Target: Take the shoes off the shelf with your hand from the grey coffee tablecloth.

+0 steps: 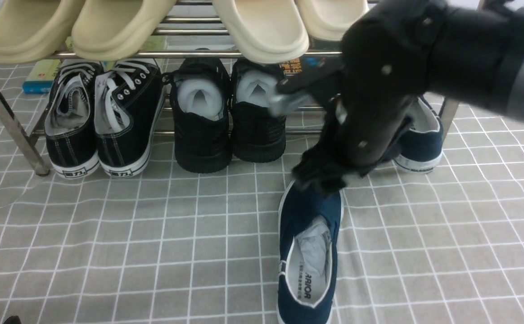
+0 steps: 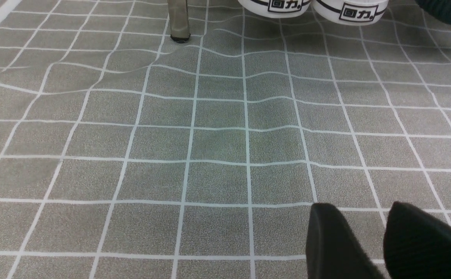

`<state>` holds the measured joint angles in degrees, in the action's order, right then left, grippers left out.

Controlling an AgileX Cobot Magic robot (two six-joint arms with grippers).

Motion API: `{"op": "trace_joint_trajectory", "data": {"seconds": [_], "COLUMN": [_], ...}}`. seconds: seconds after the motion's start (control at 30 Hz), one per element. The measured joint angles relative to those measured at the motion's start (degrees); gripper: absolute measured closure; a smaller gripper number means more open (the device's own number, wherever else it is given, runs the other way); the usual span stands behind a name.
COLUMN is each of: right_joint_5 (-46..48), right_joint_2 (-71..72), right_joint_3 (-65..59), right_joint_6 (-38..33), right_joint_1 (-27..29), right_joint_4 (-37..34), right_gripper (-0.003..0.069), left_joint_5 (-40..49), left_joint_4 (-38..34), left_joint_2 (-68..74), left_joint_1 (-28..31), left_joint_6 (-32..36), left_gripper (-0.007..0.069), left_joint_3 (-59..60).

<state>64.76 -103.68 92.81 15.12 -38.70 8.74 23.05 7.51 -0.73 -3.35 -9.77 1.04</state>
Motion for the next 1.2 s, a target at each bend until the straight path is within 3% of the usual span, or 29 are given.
{"op": "trace_joint_trajectory", "data": {"seconds": [0.27,0.5,0.63,0.7,0.77,0.8,0.83,1.03,1.2], "right_joint_5": [-11.0,-14.94,-15.51,-14.29,-11.53,-11.29,-8.28,6.31,5.91], "right_joint_2": [-2.25,-6.88,-9.95,-10.07,-10.0,-9.95,-9.17,-1.22,5.47], "right_joint_3": [0.06,0.06,0.06,0.12,0.96,1.06,1.48,0.58,-6.81], "right_joint_6": [-3.22,-3.44,-3.68,-3.79,-3.79,-3.79,-3.79,-3.5,0.68], "right_joint_1": [8.9,12.72,14.1,14.14,13.86,13.81,13.3,10.57,7.4], "right_joint_4": [7.1,10.58,11.18,10.89,9.66,9.54,8.13,0.3,-4.4], "right_gripper": [0.0184,0.0194,0.0291,0.0388,0.0533,0.0547,0.0626,0.0636,0.0636], "left_joint_5": [0.0,0.0,0.0,0.0,0.0,0.0,0.0,0.0,0.0], "left_joint_4": [0.38,0.49,0.6,0.72,0.78,0.78,0.78,0.78,0.78], "left_joint_2": [0.0,0.0,0.0,0.0,0.0,0.0,0.0,0.0,0.0], "left_joint_1": [0.0,0.0,0.0,0.0,0.0,0.0,0.0,0.0,0.0], "left_joint_6": [0.0,0.0,0.0,0.0,0.0,0.0,0.0,0.0,0.0], "left_gripper": [0.0384,0.0384,0.0384,0.0384,0.0384,0.0384,0.0384,0.0384,0.0384], "left_joint_3": [0.0,0.0,0.0,0.0,0.0,0.0,0.0,0.0,0.0]}}
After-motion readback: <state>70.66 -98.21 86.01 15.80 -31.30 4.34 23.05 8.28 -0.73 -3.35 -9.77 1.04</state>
